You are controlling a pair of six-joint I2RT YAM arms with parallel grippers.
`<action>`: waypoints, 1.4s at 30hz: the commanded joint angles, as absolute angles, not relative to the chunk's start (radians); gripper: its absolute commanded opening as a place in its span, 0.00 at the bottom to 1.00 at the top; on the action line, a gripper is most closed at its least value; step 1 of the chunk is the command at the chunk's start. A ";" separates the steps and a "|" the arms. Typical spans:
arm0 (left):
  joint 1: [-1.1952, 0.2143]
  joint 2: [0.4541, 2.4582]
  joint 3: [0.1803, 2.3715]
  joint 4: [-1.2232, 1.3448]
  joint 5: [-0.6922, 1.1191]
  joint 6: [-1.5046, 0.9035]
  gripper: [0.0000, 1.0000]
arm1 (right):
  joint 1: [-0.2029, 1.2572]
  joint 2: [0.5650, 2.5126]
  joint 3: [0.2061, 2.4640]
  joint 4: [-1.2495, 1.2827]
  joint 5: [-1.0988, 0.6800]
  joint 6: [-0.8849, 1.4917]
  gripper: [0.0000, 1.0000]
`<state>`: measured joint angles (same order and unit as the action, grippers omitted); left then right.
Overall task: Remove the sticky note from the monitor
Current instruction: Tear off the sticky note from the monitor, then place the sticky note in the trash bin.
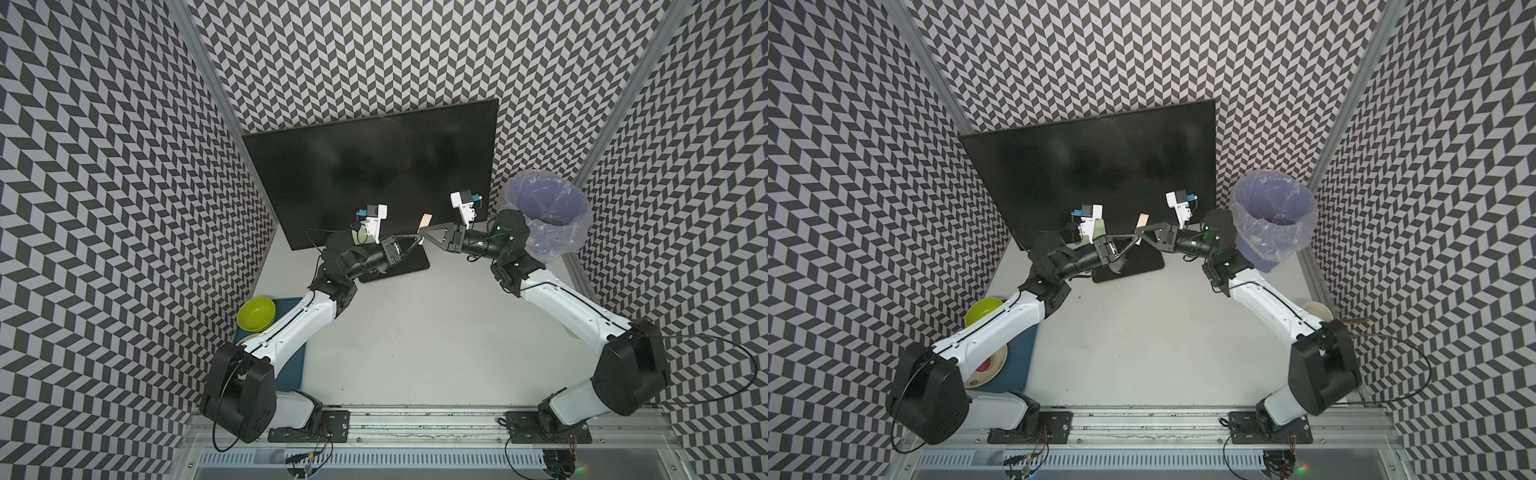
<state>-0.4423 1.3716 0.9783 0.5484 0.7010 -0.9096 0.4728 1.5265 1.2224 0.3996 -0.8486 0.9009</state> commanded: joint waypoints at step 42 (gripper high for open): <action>-0.147 1.208 0.933 0.159 0.513 -0.599 1.00 | -0.074 1.573 1.716 -0.493 -0.226 0.024 0.00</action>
<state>-0.1669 1.2499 0.9443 0.1905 0.5507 -0.6498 -0.0719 1.5162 1.6543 -0.3901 -0.3752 0.1524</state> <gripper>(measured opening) 0.997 0.045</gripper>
